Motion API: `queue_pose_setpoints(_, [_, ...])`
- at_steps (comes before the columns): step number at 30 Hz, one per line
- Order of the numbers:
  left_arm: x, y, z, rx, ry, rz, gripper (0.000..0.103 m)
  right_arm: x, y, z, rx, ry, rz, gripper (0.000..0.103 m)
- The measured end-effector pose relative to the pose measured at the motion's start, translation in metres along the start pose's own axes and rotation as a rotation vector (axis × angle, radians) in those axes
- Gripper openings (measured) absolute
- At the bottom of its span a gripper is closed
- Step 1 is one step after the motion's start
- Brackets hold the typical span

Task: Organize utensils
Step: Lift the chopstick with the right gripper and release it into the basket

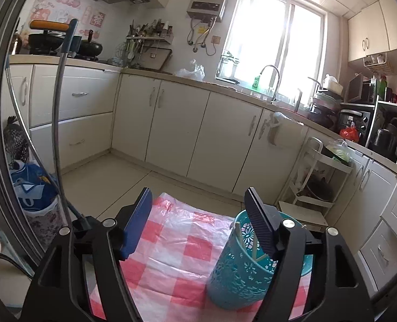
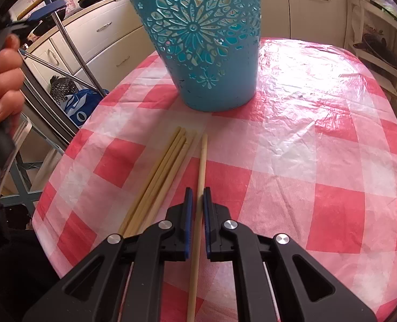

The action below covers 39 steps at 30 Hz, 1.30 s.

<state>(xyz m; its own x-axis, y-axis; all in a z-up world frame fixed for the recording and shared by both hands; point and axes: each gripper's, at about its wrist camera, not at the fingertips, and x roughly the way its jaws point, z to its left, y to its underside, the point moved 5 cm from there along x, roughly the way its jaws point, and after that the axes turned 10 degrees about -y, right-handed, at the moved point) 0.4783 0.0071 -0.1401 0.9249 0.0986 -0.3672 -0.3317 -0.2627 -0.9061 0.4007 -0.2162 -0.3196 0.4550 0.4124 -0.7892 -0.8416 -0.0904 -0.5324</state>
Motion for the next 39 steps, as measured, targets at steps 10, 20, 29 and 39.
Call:
queue_pose_setpoints(10, [-0.004, -0.013, 0.026, -0.022, 0.02, 0.032, 0.074, 0.012, -0.012, 0.003, -0.035, 0.065, -0.026, 0.007])
queue_pose_setpoints(20, [0.004, -0.017, 0.048, -0.042, 0.011, 0.089, 0.075, -0.005, -0.016, -0.002, 0.055, 0.064, -0.072, 0.006])
queue_pose_setpoints(29, [0.005, -0.02, 0.061, -0.071, 0.008, 0.105, 0.076, -0.109, -0.065, 0.026, 0.065, -0.116, -0.36, 0.006])
queue_pose_setpoints(39, [0.005, -0.024, 0.069, -0.098, 0.014, 0.116, 0.076, -0.157, -0.222, 0.042, 0.046, -0.112, -0.758, 0.006])
